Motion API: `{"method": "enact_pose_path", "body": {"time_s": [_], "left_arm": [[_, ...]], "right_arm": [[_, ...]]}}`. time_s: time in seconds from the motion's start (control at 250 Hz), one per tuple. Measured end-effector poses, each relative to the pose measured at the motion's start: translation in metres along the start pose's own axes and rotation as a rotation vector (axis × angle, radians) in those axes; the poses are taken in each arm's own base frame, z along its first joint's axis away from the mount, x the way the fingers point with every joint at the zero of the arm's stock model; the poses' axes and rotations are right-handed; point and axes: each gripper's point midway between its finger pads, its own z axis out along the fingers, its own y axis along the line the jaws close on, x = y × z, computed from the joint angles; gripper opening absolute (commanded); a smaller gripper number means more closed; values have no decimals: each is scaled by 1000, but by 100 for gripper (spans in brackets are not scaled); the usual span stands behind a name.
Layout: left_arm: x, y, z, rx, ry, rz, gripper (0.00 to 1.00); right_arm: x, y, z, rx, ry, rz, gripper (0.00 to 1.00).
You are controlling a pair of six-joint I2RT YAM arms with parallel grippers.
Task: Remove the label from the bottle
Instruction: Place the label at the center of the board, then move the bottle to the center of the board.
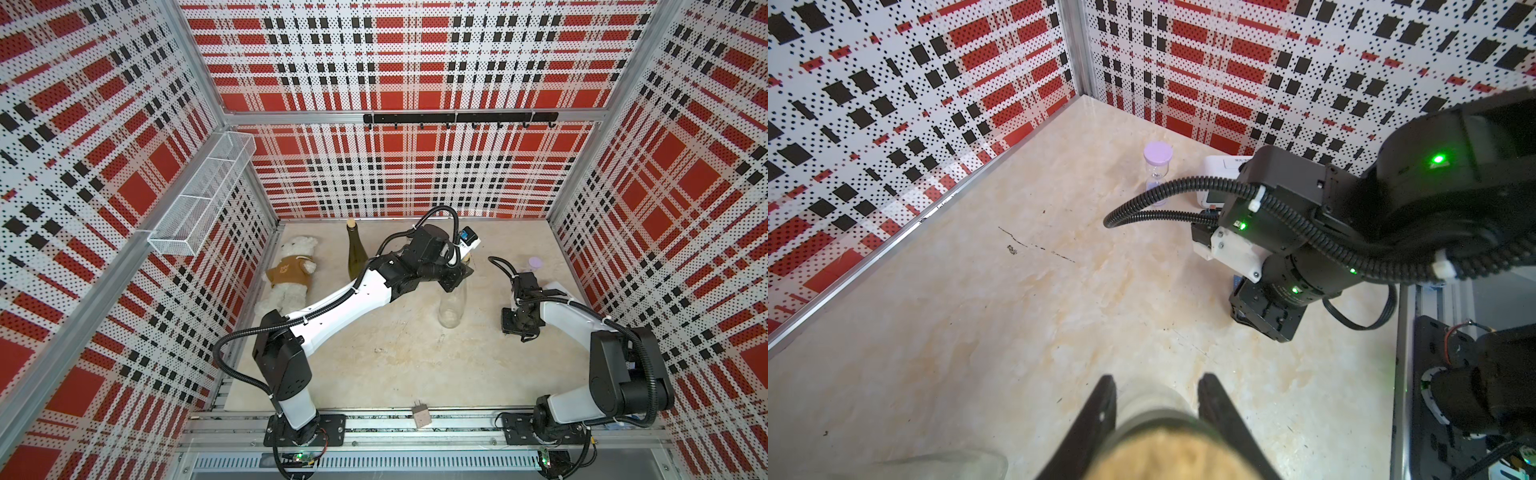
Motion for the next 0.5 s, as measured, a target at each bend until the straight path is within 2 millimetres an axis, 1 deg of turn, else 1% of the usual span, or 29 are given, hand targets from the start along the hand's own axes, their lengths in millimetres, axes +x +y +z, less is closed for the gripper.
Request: {"method": "enact_pose_path", "body": {"time_s": [0.12,0.336,0.5], "left_arm": [[0,0,0,0,0,0,36],[0,0,0,1,0,0,36],[0,0,0,1,0,1,36]], "right_arm": [[-4,1,1,1,1,-11,44],[0,0,9,10,35,-29,46],[-3,1,11,14,43,-43,47]]}}
